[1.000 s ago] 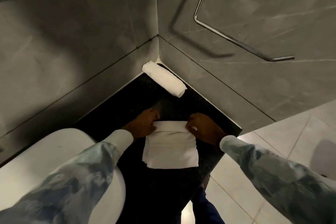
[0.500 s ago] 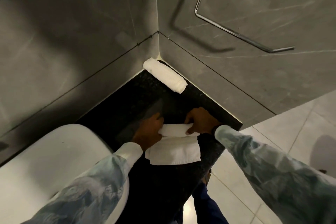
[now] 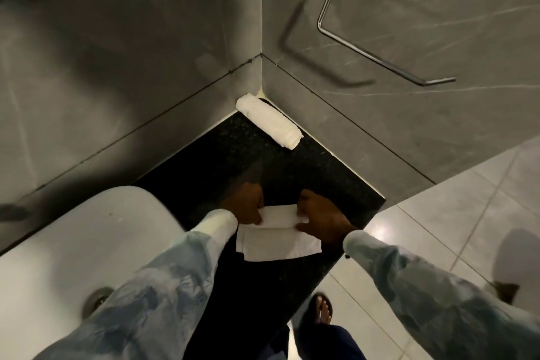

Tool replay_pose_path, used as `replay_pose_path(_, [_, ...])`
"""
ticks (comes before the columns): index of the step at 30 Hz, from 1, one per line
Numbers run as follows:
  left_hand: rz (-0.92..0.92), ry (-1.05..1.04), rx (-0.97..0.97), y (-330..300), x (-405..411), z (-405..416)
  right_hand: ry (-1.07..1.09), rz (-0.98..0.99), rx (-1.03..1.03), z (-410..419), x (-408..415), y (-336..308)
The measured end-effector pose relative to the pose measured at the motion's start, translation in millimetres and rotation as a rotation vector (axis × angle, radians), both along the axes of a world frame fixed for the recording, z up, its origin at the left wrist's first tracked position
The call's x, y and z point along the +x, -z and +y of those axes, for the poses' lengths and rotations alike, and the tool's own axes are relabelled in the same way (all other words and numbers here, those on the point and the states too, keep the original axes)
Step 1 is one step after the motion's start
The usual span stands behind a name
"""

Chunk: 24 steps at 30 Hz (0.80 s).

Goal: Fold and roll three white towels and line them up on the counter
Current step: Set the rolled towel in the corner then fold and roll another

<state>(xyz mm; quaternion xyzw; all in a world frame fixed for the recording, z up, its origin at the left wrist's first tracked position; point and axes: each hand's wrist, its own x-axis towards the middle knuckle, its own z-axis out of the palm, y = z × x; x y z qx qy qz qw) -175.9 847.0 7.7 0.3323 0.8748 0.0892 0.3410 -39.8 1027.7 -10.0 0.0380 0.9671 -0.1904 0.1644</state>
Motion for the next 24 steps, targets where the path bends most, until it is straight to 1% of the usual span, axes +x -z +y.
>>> replay_pose_path(2, [0.033,-0.103,0.079,3.6,23.1,-12.8,0.069,-0.153,-0.175,9.6,-10.3,-11.8])
replay_pose_path(3, [0.040,-0.167,0.129,4.9,36.7,-18.9,0.111,-0.179,-0.240,13.4,-12.8,-14.2])
replay_pose_path(5, [0.090,-0.214,0.215,7.1,64.1,-25.9,0.184,-0.133,-0.267,16.5,-9.4,-11.4])
replay_pose_path(6, [0.121,-0.196,0.211,9.4,74.2,-28.5,0.210,-0.106,-0.259,15.5,-5.1,-8.4])
replay_pose_path(8, [0.174,-0.128,0.139,11.8,83.3,-32.6,0.210,-0.085,-0.229,10.3,5.4,0.2])
replay_pose_path(9, [0.161,-0.103,0.111,9.4,83.8,-33.9,0.196,-0.076,-0.214,6.6,13.5,3.2])
replay_pose_path(12, [0.001,-0.126,0.049,-1.4,66.9,-33.8,0.157,0.027,-0.159,-4.0,33.0,5.3])
replay_pose_path(14, [-0.053,-0.170,-0.017,-6.4,58.5,-35.1,0.032,0.094,-0.047,-13.1,44.3,2.5])
replay_pose_path(16, [-0.012,-0.177,-0.089,-4.0,59.1,-34.6,-0.069,0.162,0.045,-20.6,53.3,2.6])
replay_pose_path(18, [0.051,-0.207,-0.119,-2.6,67.0,-30.7,-0.101,0.171,0.038,-23.4,59.8,2.1])
replay_pose_path(20, [0.075,-0.196,-0.145,-3.8,77.9,-26.9,-0.112,0.090,-0.012,-20.0,59.3,-7.6])
replay_pose_path(22, [0.140,-0.165,-0.168,0.2,91.5,-29.2,-0.071,-0.030,-0.128,-13.7,53.8,-18.2])
replay_pose_path(24, [0.234,-0.130,-0.090,9.3,111.0,-38.2,-0.026,-0.069,-0.168,-8.9,53.3,-23.6])
